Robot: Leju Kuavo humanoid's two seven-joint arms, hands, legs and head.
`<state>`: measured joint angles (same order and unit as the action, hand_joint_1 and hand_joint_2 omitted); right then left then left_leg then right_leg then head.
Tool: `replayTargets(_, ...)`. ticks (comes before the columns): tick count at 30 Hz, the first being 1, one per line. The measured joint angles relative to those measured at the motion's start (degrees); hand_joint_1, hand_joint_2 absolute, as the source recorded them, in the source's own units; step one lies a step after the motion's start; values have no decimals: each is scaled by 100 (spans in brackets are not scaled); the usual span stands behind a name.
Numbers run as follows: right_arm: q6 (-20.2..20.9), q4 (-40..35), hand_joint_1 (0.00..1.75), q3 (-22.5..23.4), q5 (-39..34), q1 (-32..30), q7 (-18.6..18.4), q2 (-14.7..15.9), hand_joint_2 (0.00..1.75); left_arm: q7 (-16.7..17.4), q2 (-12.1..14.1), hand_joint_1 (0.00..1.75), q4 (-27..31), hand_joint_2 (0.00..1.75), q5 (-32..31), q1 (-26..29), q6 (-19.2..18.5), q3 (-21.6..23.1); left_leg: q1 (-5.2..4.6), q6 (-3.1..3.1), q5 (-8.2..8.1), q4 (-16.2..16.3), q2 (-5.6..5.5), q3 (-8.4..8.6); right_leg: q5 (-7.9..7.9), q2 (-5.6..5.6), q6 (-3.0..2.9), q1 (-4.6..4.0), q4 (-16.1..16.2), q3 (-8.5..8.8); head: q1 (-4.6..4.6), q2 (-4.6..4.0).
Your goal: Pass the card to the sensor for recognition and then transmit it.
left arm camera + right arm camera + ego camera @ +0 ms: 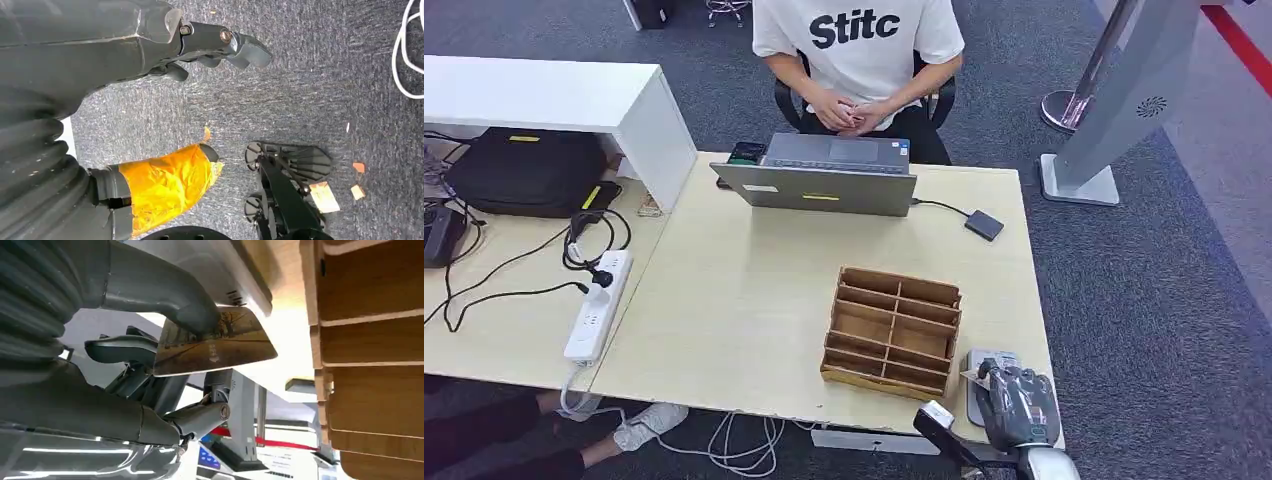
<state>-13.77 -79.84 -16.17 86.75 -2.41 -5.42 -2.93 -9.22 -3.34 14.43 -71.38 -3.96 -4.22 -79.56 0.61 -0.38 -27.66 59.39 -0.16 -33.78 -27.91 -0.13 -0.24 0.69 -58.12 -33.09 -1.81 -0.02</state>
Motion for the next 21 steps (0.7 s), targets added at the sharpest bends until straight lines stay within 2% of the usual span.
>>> replayTargets(7,-83,-646,173,-129,92,-93,-17,50,175,0,0,0,0,175,37,1,13,-2,0,0,0,0,-1,-1,0,0,0,0,0,-1,0,0)
replayTargets(13,-352,-1416,173,-284,234,-90,-61,159,175,0,0,0,0,175,37,3,9,-4,0,0,0,0,-1,-4,0,0,0,0,0,-2,0,0)
replayTargets(16,-442,-1705,171,-420,133,16,51,197,175,0,0,0,0,175,33,1,-9,-4,0,0,0,0,2,-4,0,1,0,0,-1,-3,0,0)
replayTargets(21,-111,-1941,171,-870,-407,643,260,256,175,0,4,0,0,175,-63,-14,-24,-4,0,0,4,0,12,2,3,7,-3,0,-2,-2,0,0)
